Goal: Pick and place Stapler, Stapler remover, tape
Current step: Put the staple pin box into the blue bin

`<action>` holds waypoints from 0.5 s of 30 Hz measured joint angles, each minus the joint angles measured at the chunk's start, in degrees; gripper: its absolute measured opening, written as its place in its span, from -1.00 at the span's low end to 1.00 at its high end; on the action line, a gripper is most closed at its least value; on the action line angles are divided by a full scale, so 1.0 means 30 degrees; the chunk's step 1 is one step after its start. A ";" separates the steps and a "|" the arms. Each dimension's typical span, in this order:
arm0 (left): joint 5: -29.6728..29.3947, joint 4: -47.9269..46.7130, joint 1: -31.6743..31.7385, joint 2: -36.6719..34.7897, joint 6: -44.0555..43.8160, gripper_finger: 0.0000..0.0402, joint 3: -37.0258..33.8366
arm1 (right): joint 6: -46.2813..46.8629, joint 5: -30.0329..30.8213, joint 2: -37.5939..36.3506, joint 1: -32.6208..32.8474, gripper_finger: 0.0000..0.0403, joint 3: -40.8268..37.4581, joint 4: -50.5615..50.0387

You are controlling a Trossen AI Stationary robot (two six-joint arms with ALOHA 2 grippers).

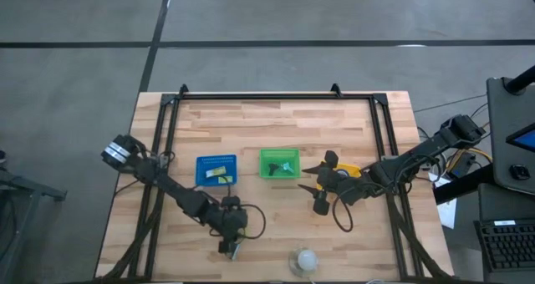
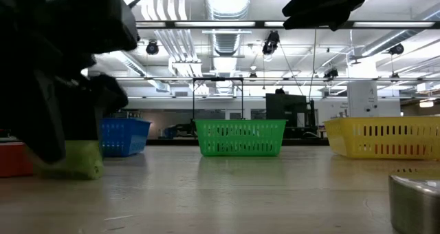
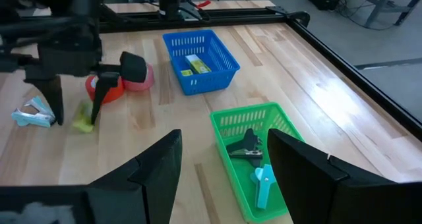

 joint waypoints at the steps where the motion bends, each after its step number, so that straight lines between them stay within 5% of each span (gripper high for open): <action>1: 0.0007 -0.0106 0.0000 0.0163 0.0136 0.01 -0.0001 | -0.0006 0.0000 0.0000 0.0000 0.09 0.0000 0.0001; 15: -0.0138 -0.0513 0.0007 0.0449 0.0383 -0.09 -0.0064 | -0.0060 -0.0007 -0.0004 0.0000 0.09 0.0000 -0.0010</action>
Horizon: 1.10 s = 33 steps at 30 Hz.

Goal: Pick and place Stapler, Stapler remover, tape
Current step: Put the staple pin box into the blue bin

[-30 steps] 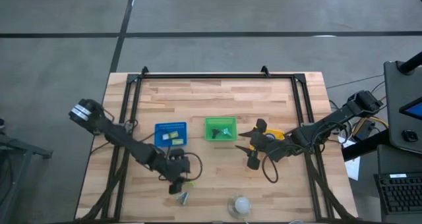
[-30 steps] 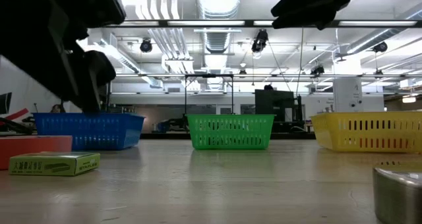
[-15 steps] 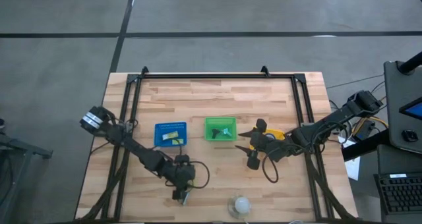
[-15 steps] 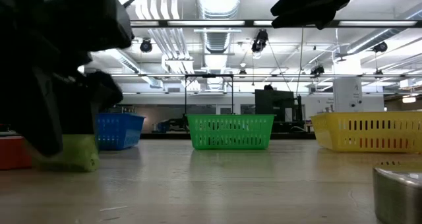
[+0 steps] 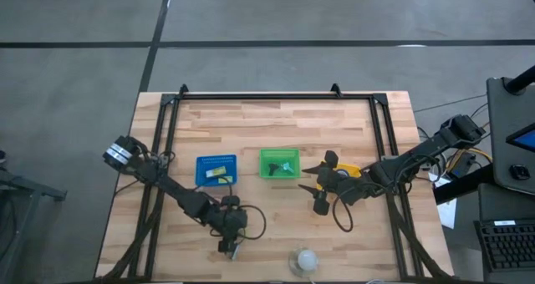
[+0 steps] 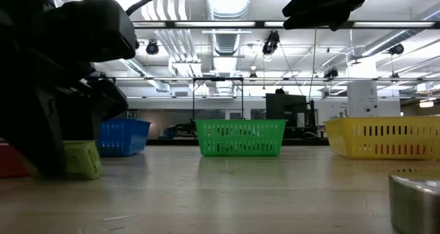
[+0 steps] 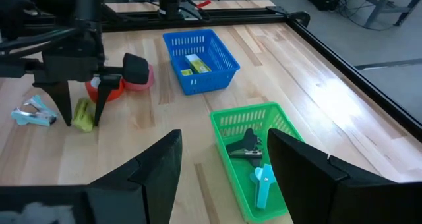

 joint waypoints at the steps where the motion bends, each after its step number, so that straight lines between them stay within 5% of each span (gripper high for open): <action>1: -0.0006 -0.0019 0.0011 0.0000 -0.0003 -0.12 -0.0001 | -0.0003 0.0000 -0.0004 0.0000 0.09 0.0000 -0.0004; 13: -0.0048 -0.0772 0.0261 0.0007 0.1265 -0.77 0.0502 | 0.0009 0.0000 0.0002 0.0000 0.09 0.0000 0.0002; 20: -0.0586 -0.3548 0.0546 -0.0500 0.1852 -0.79 0.1752 | 0.0052 0.0000 -0.0001 0.0000 0.09 0.0000 0.0003; 26: -0.3526 -0.8036 0.0805 -0.1989 0.2759 -0.64 0.3268 | 0.0060 0.0000 -0.0001 -0.0007 0.09 -0.0020 0.0031; 33: -0.8819 -1.3823 0.0867 -0.4779 0.2401 -0.79 0.3931 | 0.0052 0.0000 -0.0004 -0.0007 0.09 -0.0063 0.0018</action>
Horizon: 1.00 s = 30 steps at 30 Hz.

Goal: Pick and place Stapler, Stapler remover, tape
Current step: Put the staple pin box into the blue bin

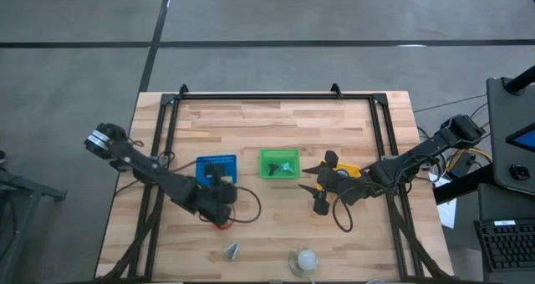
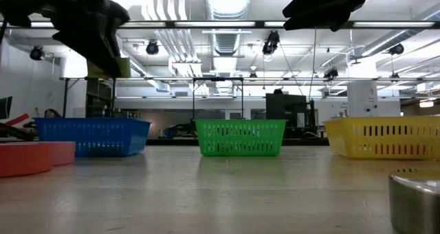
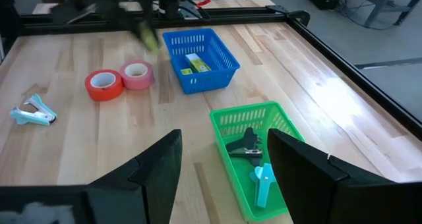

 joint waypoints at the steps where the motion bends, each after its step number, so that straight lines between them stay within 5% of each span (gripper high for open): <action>1: -0.0403 -0.0385 0.0051 -0.0438 -0.0184 -0.79 -0.0152 | 0.0005 0.0000 0.0000 0.0000 0.09 -0.0003 0.0002; 9: -0.1837 -0.0841 0.1364 -0.3207 -0.0485 -0.64 -0.2300 | 0.0000 0.0007 0.0000 0.0000 0.09 -0.0046 0.0022; 18: -0.0701 0.0135 0.2904 -0.4146 -0.0956 -0.75 -0.4626 | 0.0000 0.0007 0.0000 0.0036 0.09 -0.0046 0.0023; 30: 0.0782 0.1045 0.4160 -0.3957 -0.3370 -0.58 -0.6348 | 0.0000 0.0022 0.0000 0.0036 0.09 -0.0046 0.0080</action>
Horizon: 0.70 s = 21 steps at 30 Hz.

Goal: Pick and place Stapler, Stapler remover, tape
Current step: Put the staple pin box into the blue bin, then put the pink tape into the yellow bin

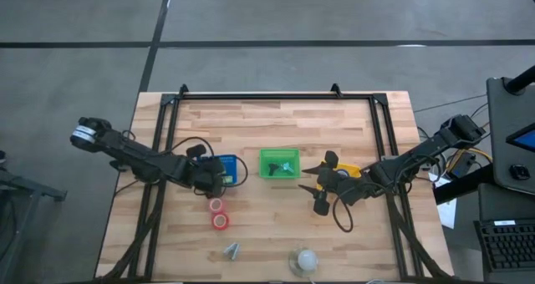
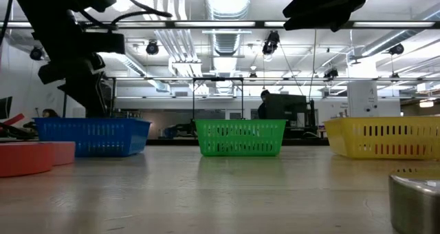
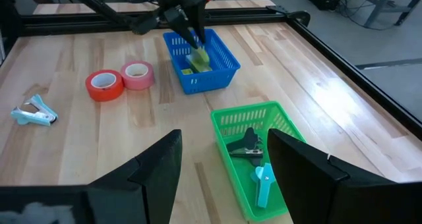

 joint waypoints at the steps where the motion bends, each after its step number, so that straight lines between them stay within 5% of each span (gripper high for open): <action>1: 0.0286 0.0158 0.0000 0.0000 -0.0061 -0.59 -0.0084 | 0.0000 0.0000 0.0000 0.0000 0.09 0.0000 0.0000; 13: 0.2510 0.0804 -0.0355 -0.0036 -0.0623 -0.54 0.0909 | -0.0007 0.0000 0.0000 0.0000 0.09 0.0000 0.0007; 21: 0.5336 0.3886 -0.2222 0.0128 -0.1530 -0.22 0.1204 | 0.0007 0.0005 0.0000 0.0000 0.09 -0.0166 0.0015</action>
